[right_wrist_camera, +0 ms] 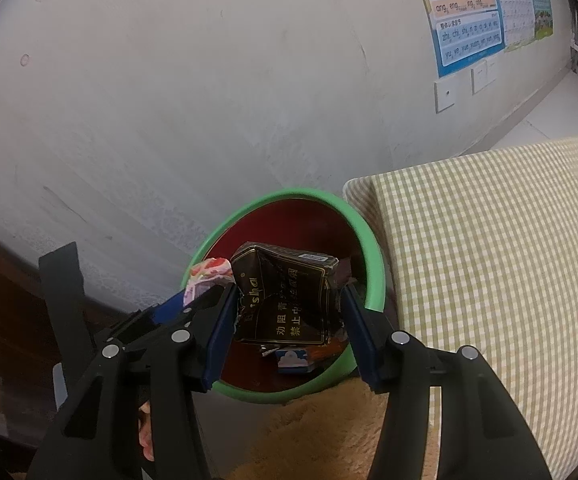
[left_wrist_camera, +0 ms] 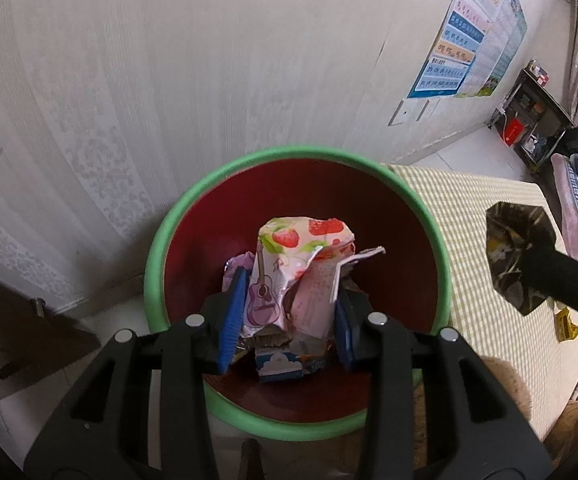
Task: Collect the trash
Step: 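Carry the pink wrapper and brown packet over the bin and open both tools, then grasp a white-grey wrapper with the left tool while the right tool grasps a yellow packet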
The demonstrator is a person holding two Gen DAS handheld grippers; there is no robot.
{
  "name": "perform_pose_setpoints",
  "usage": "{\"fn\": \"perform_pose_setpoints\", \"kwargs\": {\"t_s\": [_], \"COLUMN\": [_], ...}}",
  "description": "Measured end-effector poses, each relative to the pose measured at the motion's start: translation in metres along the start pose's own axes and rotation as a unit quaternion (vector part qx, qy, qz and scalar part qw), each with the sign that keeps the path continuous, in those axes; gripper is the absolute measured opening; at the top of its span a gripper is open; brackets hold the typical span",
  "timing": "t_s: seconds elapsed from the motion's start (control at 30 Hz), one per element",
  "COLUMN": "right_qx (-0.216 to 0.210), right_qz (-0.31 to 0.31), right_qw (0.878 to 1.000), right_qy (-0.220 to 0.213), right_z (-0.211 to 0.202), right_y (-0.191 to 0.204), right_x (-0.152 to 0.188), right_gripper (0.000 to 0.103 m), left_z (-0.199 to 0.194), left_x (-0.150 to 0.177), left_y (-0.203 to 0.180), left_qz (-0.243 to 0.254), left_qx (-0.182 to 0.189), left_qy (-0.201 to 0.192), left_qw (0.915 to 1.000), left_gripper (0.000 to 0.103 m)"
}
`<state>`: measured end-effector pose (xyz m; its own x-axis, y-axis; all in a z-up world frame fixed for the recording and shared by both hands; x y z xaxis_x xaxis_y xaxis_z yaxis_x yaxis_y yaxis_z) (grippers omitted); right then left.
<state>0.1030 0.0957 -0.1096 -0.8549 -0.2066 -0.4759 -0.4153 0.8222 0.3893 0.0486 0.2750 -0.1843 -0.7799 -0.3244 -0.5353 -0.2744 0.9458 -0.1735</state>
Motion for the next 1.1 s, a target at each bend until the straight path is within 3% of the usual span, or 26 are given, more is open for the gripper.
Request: {"fn": "perform_pose_setpoints", "kwargs": {"t_s": [0.17, 0.27, 0.47, 0.57, 0.63, 0.73, 0.83, 0.93, 1.0, 1.03, 1.1], "right_qx": [-0.011, -0.018, -0.008, 0.038, 0.096, 0.211, 0.276, 0.292, 0.277, 0.270, 0.241], "right_qz": [0.009, 0.014, 0.034, 0.051, 0.066, 0.115, 0.181, 0.218, 0.247, 0.254, 0.271], "right_qw": [1.000, 1.000, 0.999, 0.998, 0.992, 0.969, 0.943, 0.930, 0.928, 0.929, 0.932], "right_qy": [0.004, 0.005, -0.011, -0.028, -0.042, -0.054, -0.047, -0.034, -0.021, -0.018, -0.012], "right_z": [0.006, 0.008, -0.012, -0.044, -0.074, -0.135, -0.169, -0.175, -0.169, -0.165, -0.156], "right_y": [0.000, -0.001, -0.027, -0.073, -0.117, -0.208, -0.279, -0.318, -0.338, -0.342, -0.351], "right_x": [0.000, 0.000, 0.008, 0.015, 0.021, 0.040, 0.063, 0.083, 0.096, 0.099, 0.105], "right_gripper": [0.053, 0.056, 0.060, 0.060, 0.060, 0.060, 0.062, 0.062, 0.061, 0.058, 0.040], "left_z": [0.006, 0.010, 0.010, 0.005, -0.002, -0.008, -0.012, -0.018, -0.024, -0.026, -0.026], "left_x": [0.003, 0.005, 0.006, 0.005, 0.004, 0.005, 0.006, 0.010, 0.016, 0.019, 0.024], "left_y": [0.000, 0.002, -0.004, -0.014, -0.027, -0.048, -0.079, -0.123, -0.156, -0.175, -0.206], "left_qz": [-0.003, -0.008, -0.006, 0.003, 0.017, 0.035, 0.056, 0.096, 0.129, 0.142, 0.158], "left_qx": [0.000, -0.013, -0.013, 0.000, 0.009, 0.019, 0.037, 0.059, 0.076, 0.087, 0.106], "left_qy": [0.010, 0.012, 0.014, 0.009, 0.000, -0.009, -0.010, -0.008, -0.010, -0.009, -0.005], "left_qw": [0.9999, 0.9998, 0.9998, 1.0000, 0.9998, 0.9991, 0.9977, 0.9936, 0.9887, 0.9861, 0.9818], "left_gripper": [0.040, 0.067, 0.069, 0.069, 0.069, 0.069, 0.069, 0.069, 0.069, 0.069, 0.069]}}
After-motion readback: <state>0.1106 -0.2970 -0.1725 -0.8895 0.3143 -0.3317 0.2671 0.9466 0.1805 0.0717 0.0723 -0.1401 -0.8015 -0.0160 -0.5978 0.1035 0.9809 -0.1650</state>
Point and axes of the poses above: each gripper's, at about its wrist camera, not at the fingertips, and z roughly the way its jaws point, y to its left, x to its underside, the point moved 5 cm from there along z, roughly the way its jaws point, and after that the axes turned 2 degrees about -z, right-handed, at the moved point
